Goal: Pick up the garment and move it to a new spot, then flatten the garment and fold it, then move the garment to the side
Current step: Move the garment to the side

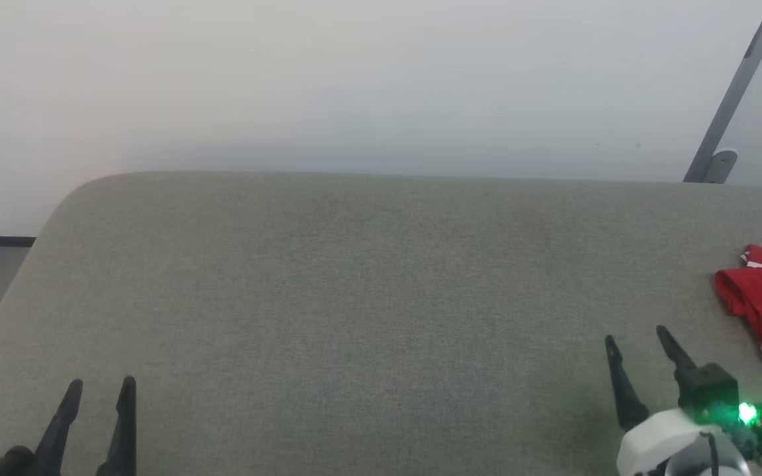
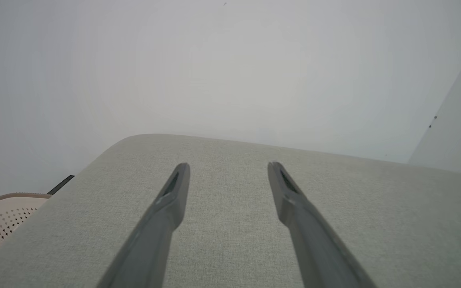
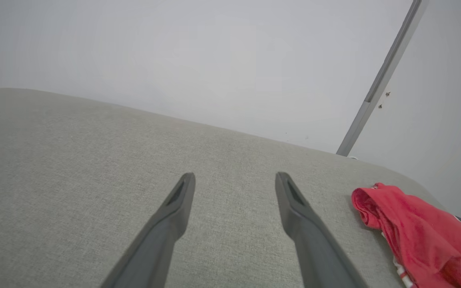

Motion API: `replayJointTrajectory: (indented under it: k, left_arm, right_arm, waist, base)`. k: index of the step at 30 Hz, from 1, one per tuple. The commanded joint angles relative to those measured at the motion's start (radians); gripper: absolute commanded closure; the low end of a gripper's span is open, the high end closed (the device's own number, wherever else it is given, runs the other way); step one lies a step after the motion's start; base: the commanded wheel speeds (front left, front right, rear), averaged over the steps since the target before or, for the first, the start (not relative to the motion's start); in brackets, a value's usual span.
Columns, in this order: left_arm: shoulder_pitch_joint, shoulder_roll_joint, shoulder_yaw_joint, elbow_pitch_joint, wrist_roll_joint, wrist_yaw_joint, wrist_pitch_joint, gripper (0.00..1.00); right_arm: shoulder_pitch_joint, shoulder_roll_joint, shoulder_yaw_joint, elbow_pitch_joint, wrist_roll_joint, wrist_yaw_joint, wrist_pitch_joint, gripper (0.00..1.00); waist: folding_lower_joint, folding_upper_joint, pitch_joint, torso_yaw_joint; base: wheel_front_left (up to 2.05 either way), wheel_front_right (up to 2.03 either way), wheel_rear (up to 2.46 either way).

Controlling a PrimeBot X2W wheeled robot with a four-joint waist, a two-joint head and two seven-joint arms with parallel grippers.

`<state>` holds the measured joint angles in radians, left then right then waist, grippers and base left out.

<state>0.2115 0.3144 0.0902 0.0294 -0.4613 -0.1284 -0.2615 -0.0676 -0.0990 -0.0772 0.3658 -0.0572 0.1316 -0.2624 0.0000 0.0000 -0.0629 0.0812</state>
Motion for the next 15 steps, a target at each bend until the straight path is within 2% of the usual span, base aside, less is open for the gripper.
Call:
replayJointTrajectory:
  k: [1,15]
  left_arm:
    - [0.015,-0.001,0.004,-0.007,-0.003,-0.002,-0.004,0.00]
    - [0.031,-0.008,0.001,-0.019,-0.003,-0.002,-0.004,0.00]
  right_arm:
    - [0.029,0.011,-0.007,-0.013,0.001,-0.002,-0.003,0.00]
    - [0.144,0.050,-0.009,-0.144,-0.001,-0.002,-0.003,0.00]
  waist:
    - [0.0000,0.0000,0.001,0.001]
    - [0.0000,0.0000,0.004,-0.008]
  base:
    - [0.00,0.00,0.00]
    - [0.00,0.00,0.00]
